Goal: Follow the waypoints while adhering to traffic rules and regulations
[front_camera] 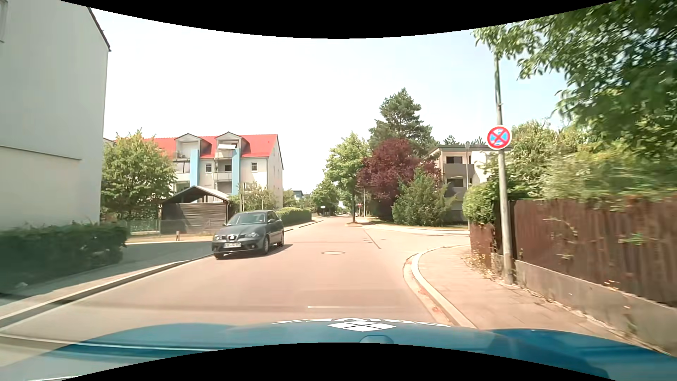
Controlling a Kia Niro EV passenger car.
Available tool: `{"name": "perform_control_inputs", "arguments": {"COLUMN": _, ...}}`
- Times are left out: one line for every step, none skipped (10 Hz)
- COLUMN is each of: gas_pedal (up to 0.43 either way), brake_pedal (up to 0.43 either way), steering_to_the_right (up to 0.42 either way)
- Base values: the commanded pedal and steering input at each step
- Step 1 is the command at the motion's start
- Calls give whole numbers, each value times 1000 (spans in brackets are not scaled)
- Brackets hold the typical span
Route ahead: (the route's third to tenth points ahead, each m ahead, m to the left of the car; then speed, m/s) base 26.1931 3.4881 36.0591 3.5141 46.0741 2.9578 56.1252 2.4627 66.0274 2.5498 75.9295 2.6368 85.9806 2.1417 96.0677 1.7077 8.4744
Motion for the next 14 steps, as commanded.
{"name": "perform_control_inputs", "arguments": {"gas_pedal": 28, "brake_pedal": 0, "steering_to_the_right": -26}}
{"name": "perform_control_inputs", "arguments": {"gas_pedal": 28, "brake_pedal": 0, "steering_to_the_right": -22}}
{"name": "perform_control_inputs", "arguments": {"gas_pedal": 28, "brake_pedal": 0, "steering_to_the_right": -22}}
{"name": "perform_control_inputs", "arguments": {"gas_pedal": 28, "brake_pedal": 0, "steering_to_the_right": -22}}
{"name": "perform_control_inputs", "arguments": {"gas_pedal": 28, "brake_pedal": 0, "steering_to_the_right": -22}}
{"name": "perform_control_inputs", "arguments": {"gas_pedal": 28, "brake_pedal": 0, "steering_to_the_right": -22}}
{"name": "perform_control_inputs", "arguments": {"gas_pedal": 28, "brake_pedal": 0, "steering_to_the_right": -23}}
{"name": "perform_control_inputs", "arguments": {"gas_pedal": 28, "brake_pedal": 0, "steering_to_the_right": -23}}
{"name": "perform_control_inputs", "arguments": {"gas_pedal": 28, "brake_pedal": 0, "steering_to_the_right": -23}}
{"name": "perform_control_inputs", "arguments": {"gas_pedal": 20, "brake_pedal": 0, "steering_to_the_right": -23}}
{"name": "perform_control_inputs", "arguments": {"gas_pedal": 20, "brake_pedal": 0, "steering_to_the_right": -23}}
{"name": "perform_control_inputs", "arguments": {"gas_pedal": 20, "brake_pedal": 0, "steering_to_the_right": -22}}
{"name": "perform_control_inputs", "arguments": {"gas_pedal": 20, "brake_pedal": 0, "steering_to_the_right": -22}}
{"name": "perform_control_inputs", "arguments": {"gas_pedal": 20, "brake_pedal": 0, "steering_to_the_right": -20}}
